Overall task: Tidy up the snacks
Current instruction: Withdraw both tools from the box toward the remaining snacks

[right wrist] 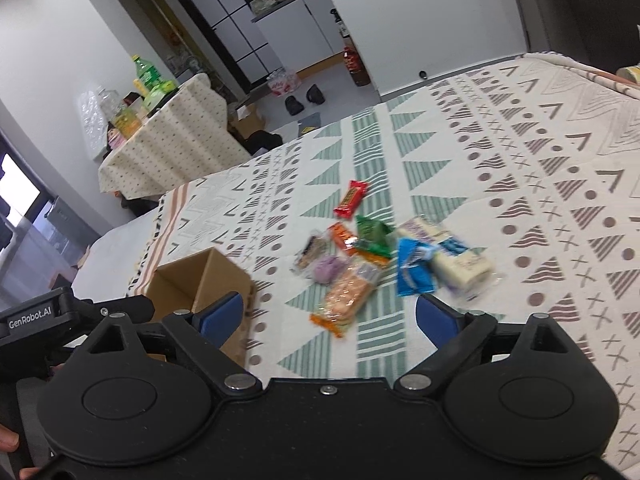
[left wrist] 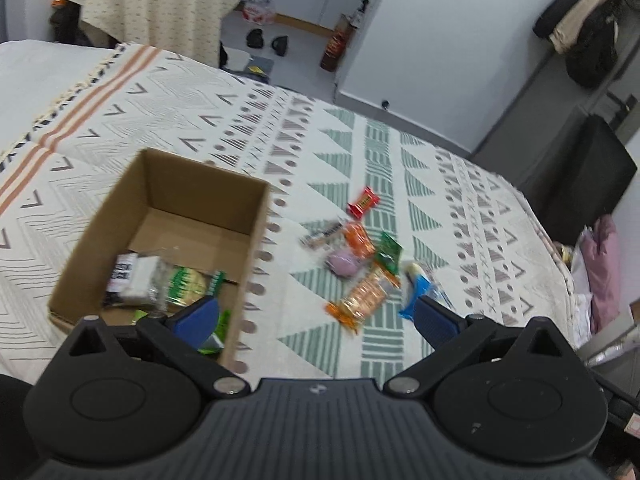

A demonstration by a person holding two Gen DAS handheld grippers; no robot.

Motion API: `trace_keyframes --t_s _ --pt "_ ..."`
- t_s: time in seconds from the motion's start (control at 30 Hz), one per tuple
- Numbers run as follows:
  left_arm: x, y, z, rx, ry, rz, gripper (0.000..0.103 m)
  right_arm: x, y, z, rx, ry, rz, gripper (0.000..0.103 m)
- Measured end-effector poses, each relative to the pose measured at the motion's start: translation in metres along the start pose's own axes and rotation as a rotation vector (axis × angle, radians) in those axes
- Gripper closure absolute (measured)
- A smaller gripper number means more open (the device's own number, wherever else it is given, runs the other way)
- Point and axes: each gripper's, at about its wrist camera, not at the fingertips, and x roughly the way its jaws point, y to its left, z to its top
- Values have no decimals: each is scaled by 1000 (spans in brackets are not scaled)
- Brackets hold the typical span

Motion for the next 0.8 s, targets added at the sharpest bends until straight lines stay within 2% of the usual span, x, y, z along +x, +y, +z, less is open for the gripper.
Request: trace_keyframes --t_s 0.37,0.43,0.63,0.8 --pt "28 -38 -6 88 58 -13 0 2 -34 6 22 1 -7 12" --pt "34 -42 -6 101 60 -1 1 6 -40 6 37 10 5 19" --pt "57 -49 -7 137 79 -7 3 23 -53 7 96 21 28 31" --pt "76 -54 -5 162 83 -18 8 41 -61 9 123 38 39 34"
